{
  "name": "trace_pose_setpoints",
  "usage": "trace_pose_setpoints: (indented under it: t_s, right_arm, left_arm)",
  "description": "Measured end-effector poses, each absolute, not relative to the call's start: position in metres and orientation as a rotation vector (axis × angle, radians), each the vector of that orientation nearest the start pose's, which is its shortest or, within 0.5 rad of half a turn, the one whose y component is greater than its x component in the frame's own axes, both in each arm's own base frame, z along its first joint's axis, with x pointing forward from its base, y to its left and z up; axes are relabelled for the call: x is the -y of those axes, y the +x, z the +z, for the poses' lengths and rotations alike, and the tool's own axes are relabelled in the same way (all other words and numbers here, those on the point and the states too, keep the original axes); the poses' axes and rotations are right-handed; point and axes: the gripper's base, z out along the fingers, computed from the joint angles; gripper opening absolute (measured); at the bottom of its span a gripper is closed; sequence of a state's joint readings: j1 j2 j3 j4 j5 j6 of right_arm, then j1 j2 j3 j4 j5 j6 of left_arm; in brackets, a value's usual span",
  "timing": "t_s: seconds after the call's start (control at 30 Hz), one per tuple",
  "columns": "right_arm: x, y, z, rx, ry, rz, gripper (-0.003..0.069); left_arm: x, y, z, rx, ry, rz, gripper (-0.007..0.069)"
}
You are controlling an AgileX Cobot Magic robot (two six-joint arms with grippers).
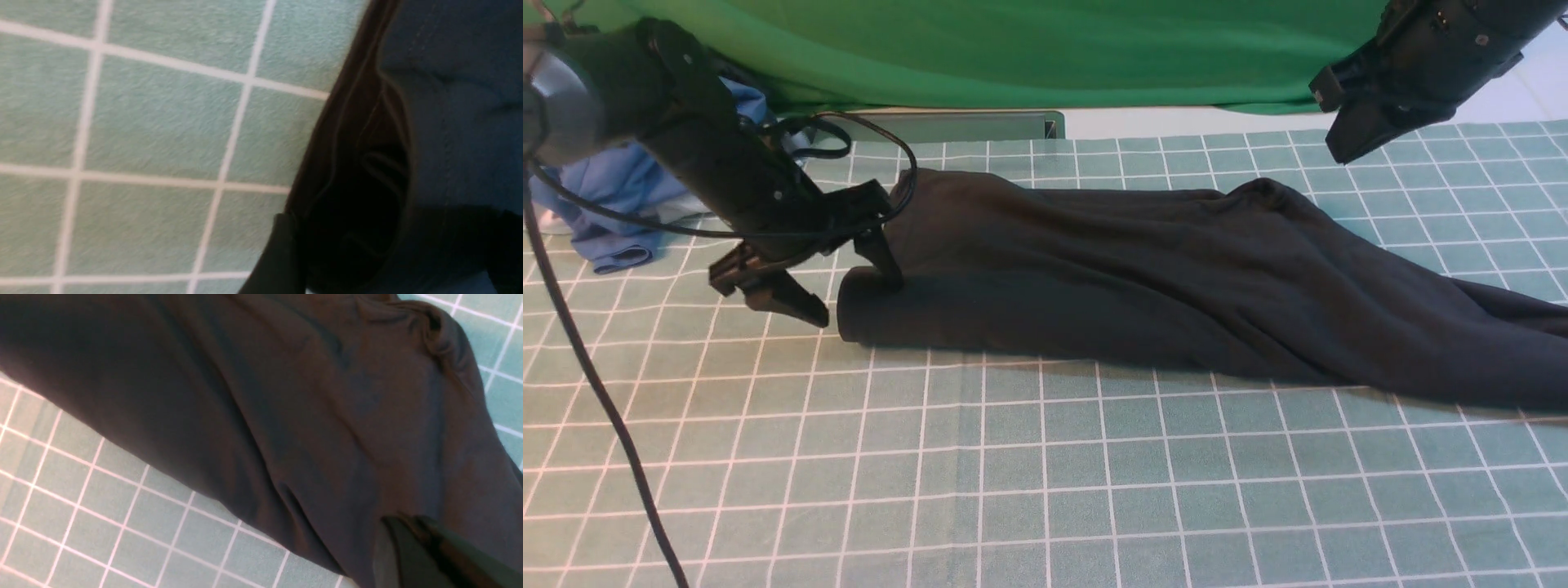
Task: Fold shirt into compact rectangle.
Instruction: 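Pull the folded dark garment lengthwise by its ends to straighten it flat on the table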
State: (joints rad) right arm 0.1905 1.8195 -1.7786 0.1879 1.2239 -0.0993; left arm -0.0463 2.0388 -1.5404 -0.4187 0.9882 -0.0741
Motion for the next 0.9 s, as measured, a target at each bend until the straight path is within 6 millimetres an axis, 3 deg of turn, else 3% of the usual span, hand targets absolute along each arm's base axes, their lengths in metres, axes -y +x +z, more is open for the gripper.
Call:
trace_pose_setpoints:
  t_s: [0.2, 0.37, 0.43, 0.6, 0.9]
  right_arm:
    - [-0.089, 0.381, 0.338, -2.729, -0.32, 0.272, 0.0031]
    - [-0.089, 0.381, 0.338, -2.73, -0.315, 0.273, 0.0031]
    - [-0.088, 0.38, 0.34, -2.726, -0.315, 0.273, 0.0031]
    - [-0.084, 0.36, 0.344, -2.729, -0.325, 0.265, 0.0031]
    - [-0.06, 0.288, 0.342, -2.782, -0.366, 0.098, 0.0031]
  left_arm:
    - [0.064, 0.419, 0.186, -2.916, -0.317, -0.587, 0.0457]
    - [0.066, 0.412, 0.184, -3.001, -0.272, -0.596, 0.0106]
    - [0.065, 0.407, 0.183, -3.055, -0.239, -0.575, 0.0069]
    - [0.057, 0.389, 0.183, -3.18, -0.151, -0.451, 0.0067]
    - [0.043, 0.333, 0.224, -3.166, -0.077, -0.289, 0.0067]
